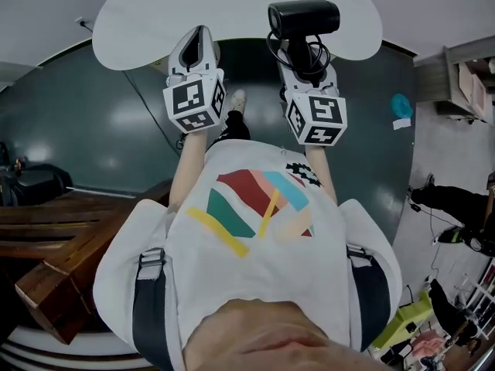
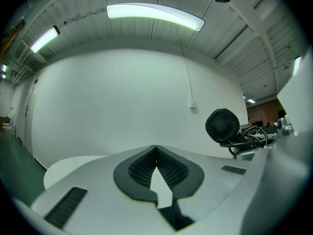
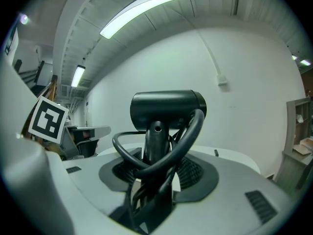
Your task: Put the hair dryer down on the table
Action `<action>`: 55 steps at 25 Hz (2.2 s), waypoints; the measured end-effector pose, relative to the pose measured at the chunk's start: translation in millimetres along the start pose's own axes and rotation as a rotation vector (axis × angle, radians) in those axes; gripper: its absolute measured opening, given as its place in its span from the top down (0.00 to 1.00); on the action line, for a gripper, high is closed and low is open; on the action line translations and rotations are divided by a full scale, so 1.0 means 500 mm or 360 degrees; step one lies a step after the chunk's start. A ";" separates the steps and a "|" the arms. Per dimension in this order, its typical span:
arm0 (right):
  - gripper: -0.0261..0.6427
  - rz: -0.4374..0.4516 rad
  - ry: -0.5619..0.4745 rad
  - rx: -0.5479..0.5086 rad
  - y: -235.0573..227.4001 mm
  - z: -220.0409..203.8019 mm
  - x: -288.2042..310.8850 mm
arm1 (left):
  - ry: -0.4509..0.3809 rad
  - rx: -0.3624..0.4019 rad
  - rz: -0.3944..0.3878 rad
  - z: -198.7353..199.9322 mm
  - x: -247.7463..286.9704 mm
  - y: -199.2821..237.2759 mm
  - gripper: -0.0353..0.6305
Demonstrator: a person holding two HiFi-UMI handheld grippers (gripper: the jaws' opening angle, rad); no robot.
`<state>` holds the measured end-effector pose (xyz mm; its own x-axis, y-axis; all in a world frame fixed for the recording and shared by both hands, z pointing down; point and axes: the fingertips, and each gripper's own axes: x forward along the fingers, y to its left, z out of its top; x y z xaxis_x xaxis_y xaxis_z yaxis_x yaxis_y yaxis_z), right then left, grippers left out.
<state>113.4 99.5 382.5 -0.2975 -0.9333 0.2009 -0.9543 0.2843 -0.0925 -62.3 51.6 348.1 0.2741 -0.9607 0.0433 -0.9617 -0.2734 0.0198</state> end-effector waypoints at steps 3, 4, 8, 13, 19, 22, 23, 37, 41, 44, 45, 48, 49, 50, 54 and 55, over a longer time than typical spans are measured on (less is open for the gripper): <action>0.63 -0.0012 0.0010 -0.0014 -0.001 0.022 0.056 | 0.0007 -0.0016 -0.0019 0.012 0.065 0.027 0.92; 0.63 -0.0019 0.0013 -0.0013 -0.004 0.030 0.075 | 0.0003 -0.0016 -0.0031 0.019 0.087 0.032 0.92; 0.63 -0.0051 0.0024 -0.0004 -0.027 0.058 0.150 | -0.0017 -0.0013 -0.0076 0.043 0.173 0.049 0.92; 0.63 -0.0089 0.0030 0.0036 -0.033 0.084 0.245 | -0.0010 0.0017 -0.0128 0.057 0.265 0.093 0.92; 0.63 -0.0149 0.0034 0.0089 -0.047 0.106 0.365 | -0.0040 0.0055 -0.0206 0.072 0.370 0.141 0.92; 0.63 -0.0172 0.0030 0.0105 -0.057 0.124 0.419 | -0.0053 0.0077 -0.0247 0.080 0.419 0.152 0.92; 0.63 -0.0178 0.0028 0.0112 -0.060 0.130 0.435 | -0.0055 0.0085 -0.0264 0.082 0.435 0.154 0.92; 0.63 -0.0173 0.0029 0.0149 -0.058 0.154 0.567 | -0.0044 0.0100 -0.0242 0.082 0.547 0.236 0.92; 0.63 -0.0169 0.0035 0.0168 -0.060 0.154 0.576 | -0.0021 0.0105 -0.0230 0.076 0.555 0.240 0.92; 0.63 -0.0155 0.0025 0.0165 -0.067 0.160 0.579 | -0.0021 0.0105 -0.0228 0.075 0.560 0.229 0.92; 0.63 -0.0149 0.0023 0.0164 -0.071 0.160 0.579 | -0.0019 0.0106 -0.0225 0.073 0.561 0.224 0.92; 0.63 -0.0126 0.0019 0.0167 -0.078 0.160 0.582 | -0.0010 0.0113 -0.0206 0.069 0.564 0.216 0.92; 0.63 -0.0117 0.0012 0.0167 -0.082 0.163 0.585 | -0.0013 0.0116 -0.0197 0.070 0.569 0.214 0.92; 0.63 -0.0108 0.0004 0.0162 -0.087 0.167 0.590 | -0.0020 0.0119 -0.0189 0.072 0.574 0.212 0.92; 0.63 -0.0083 0.0003 0.0140 -0.105 0.166 0.595 | -0.0016 0.0131 -0.0153 0.070 0.584 0.200 0.92; 0.63 -0.0077 0.0006 0.0139 -0.109 0.165 0.596 | -0.0011 0.0136 -0.0145 0.070 0.584 0.196 0.92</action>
<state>79.2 -212.1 366.8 -0.2517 -0.9446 0.2108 -0.9613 0.2188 -0.1674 -76.9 -257.3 327.8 0.3603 -0.9320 0.0383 -0.9301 -0.3621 -0.0617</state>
